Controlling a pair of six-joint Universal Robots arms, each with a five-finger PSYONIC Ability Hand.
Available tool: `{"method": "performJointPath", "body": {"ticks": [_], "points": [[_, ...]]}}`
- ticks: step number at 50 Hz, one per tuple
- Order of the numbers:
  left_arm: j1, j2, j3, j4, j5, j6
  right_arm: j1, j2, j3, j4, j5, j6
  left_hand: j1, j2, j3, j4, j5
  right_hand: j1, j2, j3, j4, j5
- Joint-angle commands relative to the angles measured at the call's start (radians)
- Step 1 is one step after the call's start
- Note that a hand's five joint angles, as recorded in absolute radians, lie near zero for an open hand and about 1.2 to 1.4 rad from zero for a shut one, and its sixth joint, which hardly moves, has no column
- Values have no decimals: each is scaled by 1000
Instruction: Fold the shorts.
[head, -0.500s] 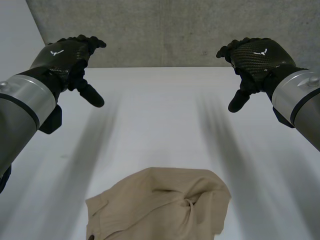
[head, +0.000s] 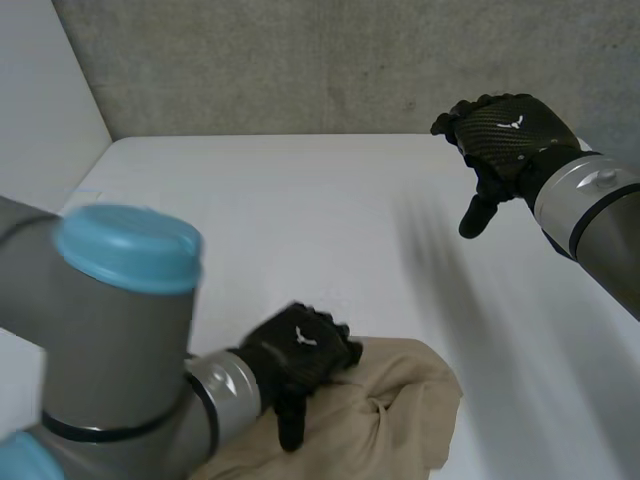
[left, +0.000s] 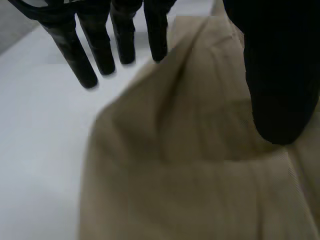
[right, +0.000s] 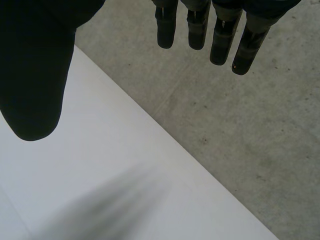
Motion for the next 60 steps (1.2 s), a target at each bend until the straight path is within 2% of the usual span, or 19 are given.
{"method": "performJointPath", "body": {"ticks": [1,2,10,18,21,25,26,27,32,36,37,40,41,44,45,49,51,56,60], "points": [[-19,-62,9,160,-55,-7,0,2,1,0,0,2,1013,1020,1024,1024,1018,-6,-46,-30,-54,-65],[-16,-62,9,187,-67,-7,0,2,3,0,0,2,1102,1108,1113,1113,1107,-6,-46,-30,-54,-65],[4,-56,107,425,-263,11,-2,2,0,-3,0,0,1102,1109,1114,1114,1107,-6,-46,-30,-54,-65],[47,88,299,625,-355,16,-9,-1,-14,-1,1,2,1102,1109,1114,1114,1107,-6,-46,-30,-54,-65],[51,132,318,628,-366,8,-11,-1,-14,0,0,2,1102,1109,1114,1114,1107,-6,-46,-30,-54,-65],[42,147,307,628,-432,-27,-12,-1,-14,0,0,2,1102,1109,1114,1114,1107,-6,-46,-30,-54,-65],[42,147,277,628,-497,-74,-12,-1,-14,0,0,2,1102,1109,1114,1114,1107,-6,-46,-30,-54,-65],[45,147,261,628,-521,-93,-12,-1,-14,0,0,2,1102,1109,1114,1114,1107,-6,-46,-30,-54,-65],[56,138,151,619,-596,-227,-12,-3,-16,0,-2,3,1102,1109,1114,1114,1107,-6,-46,-30,-54,-65],[80,135,8,568,-596,-378,-11,-3,-16,0,-2,2,1102,1109,1114,1114,1107,-6,-46,-30,-54,-65],[74,135,-41,541,-587,-439,-9,-3,-16,-1,-2,2,1021,1028,1033,1033,1026,-6,-46,-30,-54,-65],[53,129,-101,484,-549,-513,-8,-1,-17,-3,-2,2,535,542,546,546,540,-6,-46,-30,-54,-65],[24,118,-124,435,-494,-545,-6,-1,-19,-3,-2,2,289,296,301,301,294,-6,-46,-30,-54,-65],[-27,106,-135,347,-400,-559,-5,-1,-20,-4,-2,2,67,74,79,78,72,-6,-46,-30,-54,-65],[-48,104,-135,291,-339,-561,-5,-1,-20,-4,-2,0,-29,-23,-18,-18,-24,-6,-46,-30,-54,-65],[-52,142,-127,197,-254,-558,-5,1,-20,-4,-2,0,-80,-74,-69,-69,-75,-6,-46,-30,-54,-65],[-39,181,-123,195,-253,-558,-3,1,-20,-4,-2,0,-83,-76,-72,-72,-78,-6,-46,-30,-54,-65],[88,297,-116,227,-265,-556,0,1,-20,-4,0,0,-75,-68,-63,-63,-70,-6,-46,-30,-54,-65],[255,357,-130,275,-262,-544,2,1,-17,-4,-2,0,-66,-59,-54,-54,-61,-6,-46,-30,-54,-65]]}}
